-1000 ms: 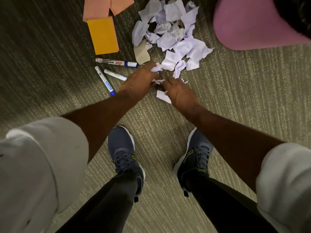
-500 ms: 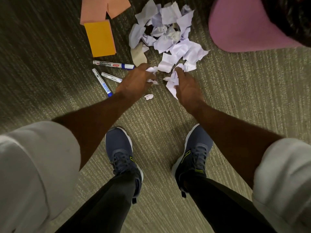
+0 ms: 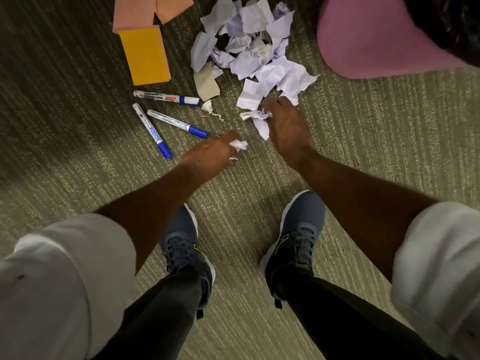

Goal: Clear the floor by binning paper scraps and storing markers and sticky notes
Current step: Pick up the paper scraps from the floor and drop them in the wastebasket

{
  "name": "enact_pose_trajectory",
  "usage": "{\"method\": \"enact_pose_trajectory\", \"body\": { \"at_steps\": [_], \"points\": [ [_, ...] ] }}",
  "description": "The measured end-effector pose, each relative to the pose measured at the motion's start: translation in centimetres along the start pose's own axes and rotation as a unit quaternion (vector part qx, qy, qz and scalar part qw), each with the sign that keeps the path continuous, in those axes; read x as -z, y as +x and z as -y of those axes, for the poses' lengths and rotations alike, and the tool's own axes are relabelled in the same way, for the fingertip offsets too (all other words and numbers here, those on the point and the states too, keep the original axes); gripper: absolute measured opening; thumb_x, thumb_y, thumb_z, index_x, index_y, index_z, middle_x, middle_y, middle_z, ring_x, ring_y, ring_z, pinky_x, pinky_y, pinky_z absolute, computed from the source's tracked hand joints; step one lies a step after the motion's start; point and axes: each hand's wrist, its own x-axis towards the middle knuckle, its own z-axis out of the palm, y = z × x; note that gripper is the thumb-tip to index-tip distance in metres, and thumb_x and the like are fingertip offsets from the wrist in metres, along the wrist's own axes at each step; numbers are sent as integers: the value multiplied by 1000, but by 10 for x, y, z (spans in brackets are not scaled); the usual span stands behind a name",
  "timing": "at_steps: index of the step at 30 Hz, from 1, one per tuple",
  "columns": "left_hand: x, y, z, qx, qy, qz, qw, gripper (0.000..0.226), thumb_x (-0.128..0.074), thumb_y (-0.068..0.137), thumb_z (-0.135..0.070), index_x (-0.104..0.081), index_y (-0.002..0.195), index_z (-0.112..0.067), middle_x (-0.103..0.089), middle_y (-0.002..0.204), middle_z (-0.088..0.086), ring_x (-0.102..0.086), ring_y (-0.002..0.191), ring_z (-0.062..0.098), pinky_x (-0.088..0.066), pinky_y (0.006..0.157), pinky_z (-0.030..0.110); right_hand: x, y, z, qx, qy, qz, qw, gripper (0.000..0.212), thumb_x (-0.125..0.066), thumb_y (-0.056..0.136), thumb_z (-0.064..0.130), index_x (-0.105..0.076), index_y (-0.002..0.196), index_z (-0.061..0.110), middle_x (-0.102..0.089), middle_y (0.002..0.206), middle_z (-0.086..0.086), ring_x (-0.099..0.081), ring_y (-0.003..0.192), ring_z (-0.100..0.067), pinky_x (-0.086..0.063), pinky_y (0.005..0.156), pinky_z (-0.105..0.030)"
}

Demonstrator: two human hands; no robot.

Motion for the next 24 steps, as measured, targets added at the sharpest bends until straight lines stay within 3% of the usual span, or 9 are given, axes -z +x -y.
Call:
{"method": "enact_pose_trajectory", "body": {
  "at_steps": [4,11,19,22,24],
  "points": [
    [8,-11,3,-1,-3,-27,1000,40,-61,96,-11,-53,134,-16,-63,128,11,-68,105,28,-58,93,41,16,-10,5,-12,22,-6,1000,36,-57,96,7,-61,130,14,-61,122,-13,-62,105,-31,-48,87,-36],
    [42,-53,-9,-4,-34,-140,990,31,-69,89,-6,-72,119,-11,-55,139,6,-62,119,29,-49,109,41,76,-39,23,1,48,-19,999,25,-65,94,12,-65,119,14,-63,115,-11,-64,98,-28,-51,81,-34],
    [122,-108,-72,-9,-78,-202,976,24,-68,88,-7,-76,110,-12,-59,134,13,-65,114,32,-52,100,35,179,-70,62,8,30,-15,999,32,-63,93,5,-63,122,17,-62,124,-5,-66,104,-21,-57,89,-30],
    [153,-119,-103,-14,-107,-227,968,23,-68,87,-8,-77,108,-15,-62,125,13,-67,109,29,-53,94,30,216,-77,67,-10,49,-35,998,30,-63,92,0,-65,118,14,-62,121,-7,-67,98,-23,-54,81,-25],
    [175,-123,-125,-13,-118,-235,965,23,-69,87,-9,-76,108,-15,-63,125,12,-66,113,28,-53,96,33,241,-81,69,-38,54,-42,997,34,-61,91,-2,-65,119,15,-61,119,-8,-68,96,-26,-55,79,-31]
  ]
}}
